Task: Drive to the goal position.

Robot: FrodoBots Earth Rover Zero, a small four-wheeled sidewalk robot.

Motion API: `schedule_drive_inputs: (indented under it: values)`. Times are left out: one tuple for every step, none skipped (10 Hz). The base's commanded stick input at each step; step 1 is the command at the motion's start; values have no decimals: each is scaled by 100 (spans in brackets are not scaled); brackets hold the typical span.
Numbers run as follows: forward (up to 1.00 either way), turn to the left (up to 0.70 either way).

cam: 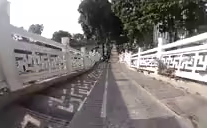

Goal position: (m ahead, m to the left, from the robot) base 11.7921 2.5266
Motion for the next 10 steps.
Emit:
schedule_drive_inputs:
  values:
    - [70, 0]
    - [70, 0]
    - [70, 0]
    - [70, 0]
    - [70, 0]
    - [70, 0]
    - [70, 0]
    - [70, 0]
    - [70, 0]
    - [70, 0]
